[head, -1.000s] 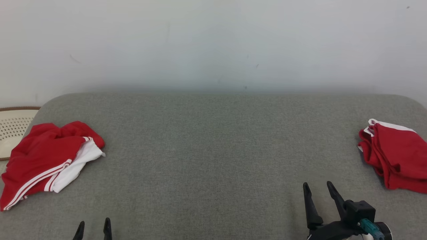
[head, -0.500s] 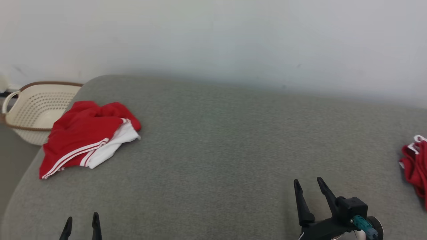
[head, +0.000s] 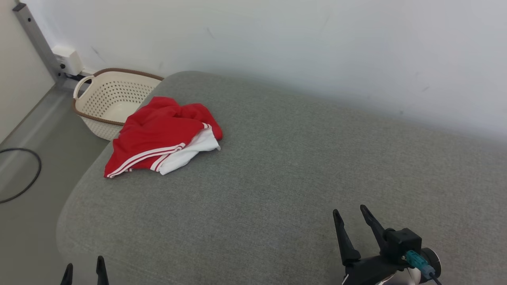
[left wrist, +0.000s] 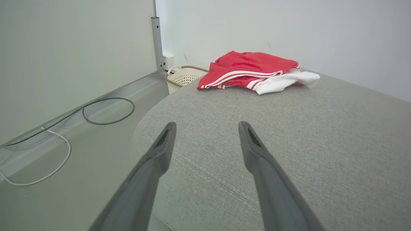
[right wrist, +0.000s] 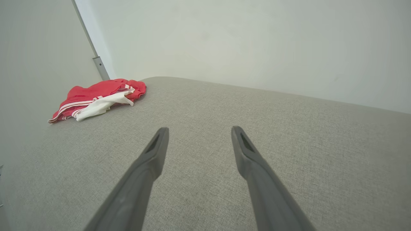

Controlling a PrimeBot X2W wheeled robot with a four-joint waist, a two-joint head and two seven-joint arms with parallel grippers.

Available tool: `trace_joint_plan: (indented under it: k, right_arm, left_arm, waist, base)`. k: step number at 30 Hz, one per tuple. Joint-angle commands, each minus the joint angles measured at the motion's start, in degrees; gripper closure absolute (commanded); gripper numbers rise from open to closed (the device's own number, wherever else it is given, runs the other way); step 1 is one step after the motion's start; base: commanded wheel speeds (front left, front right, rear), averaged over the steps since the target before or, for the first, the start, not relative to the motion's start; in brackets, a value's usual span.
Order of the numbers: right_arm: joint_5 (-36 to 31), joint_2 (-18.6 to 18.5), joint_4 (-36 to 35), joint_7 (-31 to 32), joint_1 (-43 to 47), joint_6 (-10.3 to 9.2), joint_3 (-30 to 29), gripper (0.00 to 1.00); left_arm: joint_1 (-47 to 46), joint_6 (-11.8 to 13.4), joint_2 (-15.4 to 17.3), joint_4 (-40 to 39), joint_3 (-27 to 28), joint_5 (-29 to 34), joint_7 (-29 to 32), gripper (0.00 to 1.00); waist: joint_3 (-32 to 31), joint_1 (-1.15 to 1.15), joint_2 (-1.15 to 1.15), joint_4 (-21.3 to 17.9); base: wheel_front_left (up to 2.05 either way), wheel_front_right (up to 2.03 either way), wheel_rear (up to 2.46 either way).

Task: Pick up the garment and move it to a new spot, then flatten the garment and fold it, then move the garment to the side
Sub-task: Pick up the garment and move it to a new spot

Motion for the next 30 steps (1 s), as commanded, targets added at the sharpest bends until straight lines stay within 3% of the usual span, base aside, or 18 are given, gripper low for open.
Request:
trace_joint_plan:
  k: [1, 11, 21, 26, 30]
  right_arm:
    - [0.42, -0.03, 0.11, -0.01, -0.22, -0.03, 0.69, 0.00]
    - [0.79, -0.49, 0.52, -0.01, -0.92, -0.03, 3.13, 0.00]
    - [0.04, -2.54, -0.65, -0.02, -2.95, -0.03, 2.83, 0.00]
    - [-0.51, -3.71, -0.81, -0.02, -4.97, -0.03, 3.61, 0.00]
    - [-1.11, -5.04, -1.57, -0.01, -7.96, -0.03, 3.81, 0.00]
  left_arm:
    - [1.08, -0.16, 0.03, 0.19, 0.48, -0.05, -0.04, 0.00]
    - [0.56, 0.50, 0.05, 1.05, 1.65, -1.79, -0.04, 0.00]
    - [-6.90, -4.06, 0.56, 5.89, 4.49, -2.78, -0.04, 0.00]
    - [-12.78, -5.59, 3.02, 8.83, 4.55, -3.08, -0.04, 0.00]
    - [-20.67, -6.29, 7.21, 13.43, 1.96, -4.08, -0.04, 0.00]
  waist:
    - [0.39, 0.00, 0.00, 2.87]
    - [0.89, 0.00, 0.00, 3.57]
    - [5.84, 0.00, 0.00, 0.30]
    - [9.47, 0.00, 0.00, -1.39]
    - [13.86, 0.00, 0.00, -3.43]
  base:
    - [0.00, 0.00, 0.00]
    - [0.00, 0.00, 0.00]
    - [0.00, 0.00, 0.00]
    - [0.00, 0.00, 0.00]
    - [0.00, 0.00, 0.00]
